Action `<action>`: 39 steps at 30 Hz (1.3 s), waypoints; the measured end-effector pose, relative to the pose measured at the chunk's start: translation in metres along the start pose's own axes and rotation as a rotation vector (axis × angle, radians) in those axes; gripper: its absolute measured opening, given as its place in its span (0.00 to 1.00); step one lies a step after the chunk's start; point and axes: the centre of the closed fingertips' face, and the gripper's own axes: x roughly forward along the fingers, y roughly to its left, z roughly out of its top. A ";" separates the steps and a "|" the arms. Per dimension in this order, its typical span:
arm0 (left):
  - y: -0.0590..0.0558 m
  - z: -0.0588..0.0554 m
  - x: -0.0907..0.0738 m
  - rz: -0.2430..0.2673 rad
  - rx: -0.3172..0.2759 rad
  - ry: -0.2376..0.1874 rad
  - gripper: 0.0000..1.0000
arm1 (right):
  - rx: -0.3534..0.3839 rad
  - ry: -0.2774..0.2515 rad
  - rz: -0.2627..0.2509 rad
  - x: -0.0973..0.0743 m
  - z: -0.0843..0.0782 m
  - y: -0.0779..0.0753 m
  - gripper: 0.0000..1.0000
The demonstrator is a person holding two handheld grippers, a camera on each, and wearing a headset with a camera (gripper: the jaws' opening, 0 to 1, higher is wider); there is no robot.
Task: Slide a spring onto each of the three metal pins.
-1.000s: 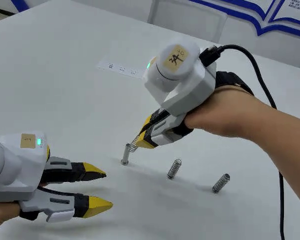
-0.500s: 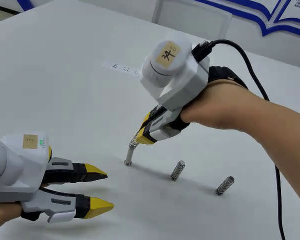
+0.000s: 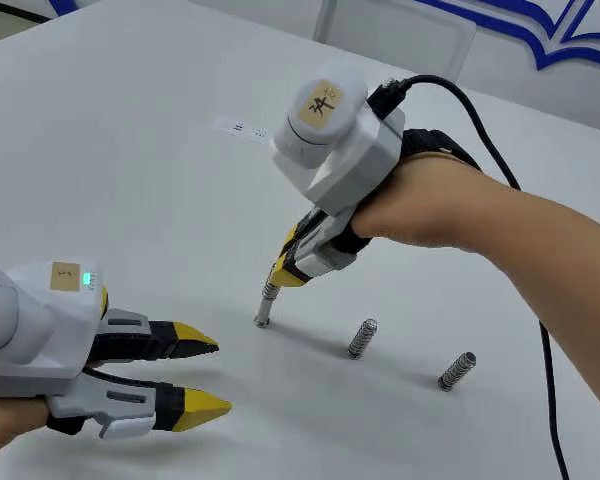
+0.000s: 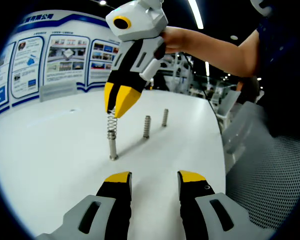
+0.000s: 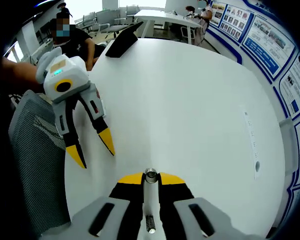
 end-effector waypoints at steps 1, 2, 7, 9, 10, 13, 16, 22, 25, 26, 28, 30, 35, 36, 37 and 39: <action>0.000 0.000 0.000 0.001 -0.001 0.000 0.38 | -0.001 0.002 0.002 0.002 0.000 0.001 0.12; 0.000 0.000 0.000 0.001 -0.002 0.000 0.38 | -0.001 0.006 0.005 0.004 -0.001 0.001 0.12; 0.000 -0.001 0.000 0.002 -0.005 0.001 0.38 | 0.011 0.017 0.016 0.011 -0.004 0.002 0.12; 0.001 -0.002 0.000 0.002 -0.007 0.002 0.38 | 0.016 0.019 0.019 0.014 -0.005 0.002 0.12; 0.001 -0.002 0.000 0.002 -0.007 0.002 0.38 | 0.017 0.019 0.020 0.015 -0.005 0.003 0.12; 0.001 -0.002 0.001 0.001 -0.009 0.002 0.38 | 0.020 0.025 0.025 0.020 -0.008 0.004 0.12; 0.001 -0.002 0.002 0.000 -0.010 0.003 0.38 | 0.023 0.032 0.029 0.026 -0.011 0.004 0.12; 0.002 -0.003 0.002 0.001 -0.014 0.003 0.38 | 0.036 0.037 0.035 0.035 -0.017 0.004 0.12; 0.003 -0.004 0.002 0.001 -0.016 0.004 0.38 | 0.040 0.039 0.038 0.039 -0.019 0.005 0.12; 0.002 -0.004 0.002 0.001 -0.017 0.004 0.38 | 0.043 0.036 0.038 0.041 -0.020 0.004 0.12; 0.002 -0.004 0.002 0.000 -0.018 0.005 0.38 | 0.052 0.033 0.044 0.042 -0.020 0.003 0.12; 0.002 -0.004 0.003 0.000 -0.017 0.007 0.38 | 0.050 0.036 0.045 0.043 -0.021 0.003 0.12; 0.002 -0.003 0.003 0.000 -0.016 0.007 0.38 | 0.031 0.028 0.033 0.041 -0.023 0.002 0.13; 0.002 -0.003 0.003 -0.001 -0.015 0.008 0.38 | 0.027 0.023 0.027 0.040 -0.023 0.001 0.14; 0.002 -0.003 0.003 -0.001 -0.014 0.008 0.38 | 0.023 0.018 0.022 0.039 -0.022 0.001 0.16; 0.002 -0.002 0.003 -0.002 -0.013 0.009 0.38 | 0.020 0.012 0.014 0.036 -0.023 0.000 0.17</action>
